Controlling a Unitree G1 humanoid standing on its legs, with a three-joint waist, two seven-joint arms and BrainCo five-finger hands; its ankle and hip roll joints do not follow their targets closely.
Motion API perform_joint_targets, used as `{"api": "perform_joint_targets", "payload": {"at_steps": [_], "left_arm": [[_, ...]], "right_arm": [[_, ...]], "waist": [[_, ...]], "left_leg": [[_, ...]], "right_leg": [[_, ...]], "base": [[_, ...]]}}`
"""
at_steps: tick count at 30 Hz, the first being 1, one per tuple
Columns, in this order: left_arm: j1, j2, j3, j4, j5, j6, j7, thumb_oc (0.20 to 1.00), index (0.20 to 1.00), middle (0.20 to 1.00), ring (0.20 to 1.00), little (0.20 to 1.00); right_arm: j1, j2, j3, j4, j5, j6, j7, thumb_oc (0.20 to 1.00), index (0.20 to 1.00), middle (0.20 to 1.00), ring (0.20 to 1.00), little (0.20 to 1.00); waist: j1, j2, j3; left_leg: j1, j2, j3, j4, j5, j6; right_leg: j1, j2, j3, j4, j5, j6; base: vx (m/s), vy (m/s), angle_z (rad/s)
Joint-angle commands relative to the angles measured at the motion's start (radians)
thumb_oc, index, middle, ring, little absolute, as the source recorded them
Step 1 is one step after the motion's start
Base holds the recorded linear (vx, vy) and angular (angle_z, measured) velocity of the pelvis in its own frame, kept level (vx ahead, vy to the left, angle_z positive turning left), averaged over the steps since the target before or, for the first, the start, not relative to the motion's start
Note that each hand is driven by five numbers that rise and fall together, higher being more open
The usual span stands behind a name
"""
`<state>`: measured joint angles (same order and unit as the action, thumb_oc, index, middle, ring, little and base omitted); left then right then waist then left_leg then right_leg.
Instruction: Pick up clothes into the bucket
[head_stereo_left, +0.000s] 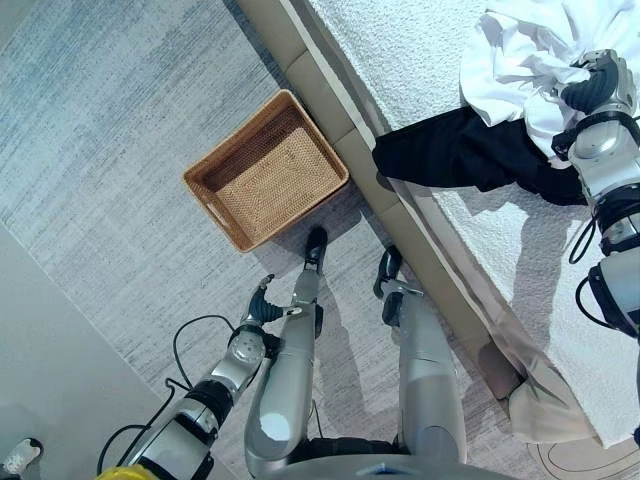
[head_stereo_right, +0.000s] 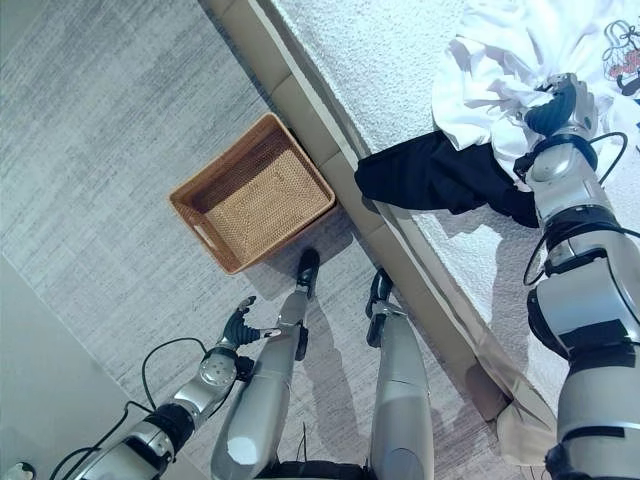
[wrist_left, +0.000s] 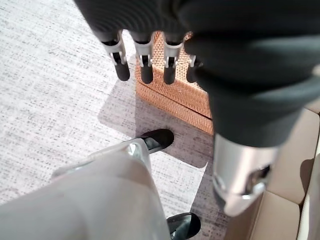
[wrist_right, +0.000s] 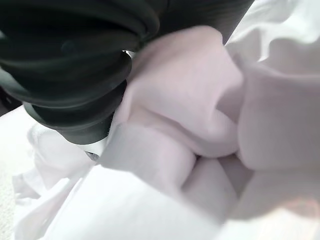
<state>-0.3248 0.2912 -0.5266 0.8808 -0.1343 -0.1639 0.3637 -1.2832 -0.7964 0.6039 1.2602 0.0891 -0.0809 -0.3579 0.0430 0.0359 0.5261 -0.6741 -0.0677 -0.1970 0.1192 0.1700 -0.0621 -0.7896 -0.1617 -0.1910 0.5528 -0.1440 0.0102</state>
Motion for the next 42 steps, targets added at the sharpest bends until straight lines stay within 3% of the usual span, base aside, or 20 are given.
{"api": "perform_joint_targets", "payload": {"at_steps": [1,7,13,16,18,23,29,31,33,35,36,42], "left_arm": [[0.009,-0.010,0.020,0.005,-0.024,-0.029,0.034,1.000,1.000,1.000,1.000,1.000],[0.025,-0.001,0.055,0.017,-0.028,-0.029,0.032,1.000,1.000,1.000,1.000,1.000],[0.049,0.034,0.097,-0.002,-0.014,-0.040,0.022,1.000,1.000,1.000,1.000,1.000],[0.072,0.052,0.119,-0.041,-0.010,-0.045,0.014,1.000,1.000,1.000,1.000,1.000],[0.093,0.076,0.146,-0.090,-0.007,-0.052,-0.002,1.000,1.000,1.000,1.000,1.000],[0.110,0.114,0.165,-0.228,-0.018,-0.069,-0.039,1.000,1.000,1.000,1.000,1.000],[0.065,0.170,0.179,-0.520,-0.163,-0.087,-0.152,1.000,1.000,1.000,1.000,1.000],[0.045,0.176,0.177,-0.545,-0.173,-0.081,-0.162,1.000,1.000,1.000,1.000,1.000],[-0.024,0.211,0.163,-0.625,-0.188,-0.073,-0.188,1.000,1.000,1.000,1.000,1.000],[-0.024,0.213,0.162,-0.627,-0.188,-0.072,-0.188,1.000,1.000,1.000,1.000,1.000],[-0.095,0.239,0.132,-0.690,-0.181,-0.053,-0.215,1.000,1.000,1.000,1.000,1.000],[-0.222,0.220,0.040,-0.663,-0.175,-0.017,-0.253,1.000,1.000,1.000,1.000,1.000]], "right_arm": [[-0.037,-0.069,0.053,-0.054,0.004,-0.034,-0.021,0.200,0.200,0.200,0.200,0.200],[-0.069,-0.128,0.051,-0.248,0.029,-0.059,-0.069,0.200,0.200,0.200,0.200,0.200],[-0.095,-0.233,-0.013,-0.474,0.036,-0.092,-0.149,0.200,0.200,0.200,0.200,0.200],[-0.060,-0.261,-0.068,-0.563,0.027,-0.100,-0.167,0.200,0.200,0.200,0.200,0.200],[-0.014,-0.264,-0.115,-0.618,0.018,-0.104,-0.161,0.200,0.200,0.200,0.200,0.200],[0.070,-0.262,-0.163,-0.670,-0.001,-0.105,-0.130,0.200,0.200,0.200,0.200,0.200],[0.199,-0.235,-0.204,-0.758,-0.009,-0.099,-0.035,0.200,0.200,0.200,0.200,0.200],[0.218,-0.226,-0.208,-0.774,0.006,-0.098,-0.015,0.200,0.200,0.200,0.200,0.200],[0.273,-0.212,-0.190,-0.826,0.054,-0.096,0.068,0.200,0.200,0.200,0.200,0.200],[0.277,-0.213,-0.194,-0.829,0.054,-0.095,0.070,0.200,0.200,0.200,0.200,0.200],[0.321,-0.218,-0.158,-0.885,0.134,-0.087,0.170,0.200,0.200,0.200,0.200,0.200],[0.326,-0.273,-0.022,-1.000,0.259,-0.053,0.341,0.200,0.200,0.200,0.200,0.200]], "waist": [[-0.001,-0.005,-0.006],[-0.015,-0.052,-0.006],[-0.027,-0.093,-0.006],[-0.037,-0.110,-0.048],[-0.047,-0.125,-0.107],[-0.056,-0.131,-0.176],[-0.076,-0.119,-0.287],[-0.079,-0.121,-0.303],[-0.091,-0.124,-0.352],[-0.089,-0.126,-0.350],[-0.103,-0.130,-0.385],[-0.125,-0.142,-0.439]], "left_leg": [[0.009,0.004,0.011,0.091,-0.071,-0.015],[0.064,0.006,0.022,0.123,-0.105,-0.014],[0.205,0.015,0.036,0.123,-0.134,-0.010],[0.270,0.021,0.049,0.108,-0.151,-0.007],[0.328,0.032,0.073,0.069,-0.152,-0.004],[0.398,0.043,0.098,0.036,-0.164,-0.003],[0.507,0.051,0.123,-0.010,-0.180,-0.001],[0.524,0.052,0.127,-0.017,-0.182,-0.001],[0.561,0.056,0.138,-0.028,-0.192,-0.001],[0.565,0.057,0.139,-0.029,-0.193,-0.001],[0.599,0.060,0.154,-0.033,-0.203,-0.001],[0.655,0.073,0.176,-0.061,-0.206,-0.005]], "right_leg": [[0.060,-0.010,0.069,-0.067,0.058,0.076],[0.133,-0.010,0.076,-0.080,0.064,0.083],[0.285,-0.007,0.078,-0.133,0.085,0.092],[0.354,0.001,0.083,-0.175,0.090,0.099],[0.415,0.017,0.091,-0.248,0.117,0.107],[0.497,0.031,0.098,-0.322,0.136,0.117],[0.614,0.039,0.095,-0.404,0.139,0.124],[0.631,0.041,0.096,-0.415,0.140,0.124],[0.669,0.046,0.102,-0.433,0.137,0.126],[0.672,0.046,0.103,-0.435,0.137,0.126],[0.703,0.050,0.115,-0.443,0.133,0.126],[0.751,0.052,0.125,-0.474,0.137,0.128]], "base": [[0.00,0.000,0.00],[0.00,0.000,0.00],[0.03,0.031,-0.03],[0.09,0.049,-0.14],[0.11,0.044,-0.39],[0.09,0.035,-0.22],[0.10,0.025,-0.11],[0.08,0.005,-0.06],[0.10,0.003,-0.03],[0.06,0.007,-0.04],[0.11,0.007,-0.11],[0.06,-0.003,-0.16]]}}
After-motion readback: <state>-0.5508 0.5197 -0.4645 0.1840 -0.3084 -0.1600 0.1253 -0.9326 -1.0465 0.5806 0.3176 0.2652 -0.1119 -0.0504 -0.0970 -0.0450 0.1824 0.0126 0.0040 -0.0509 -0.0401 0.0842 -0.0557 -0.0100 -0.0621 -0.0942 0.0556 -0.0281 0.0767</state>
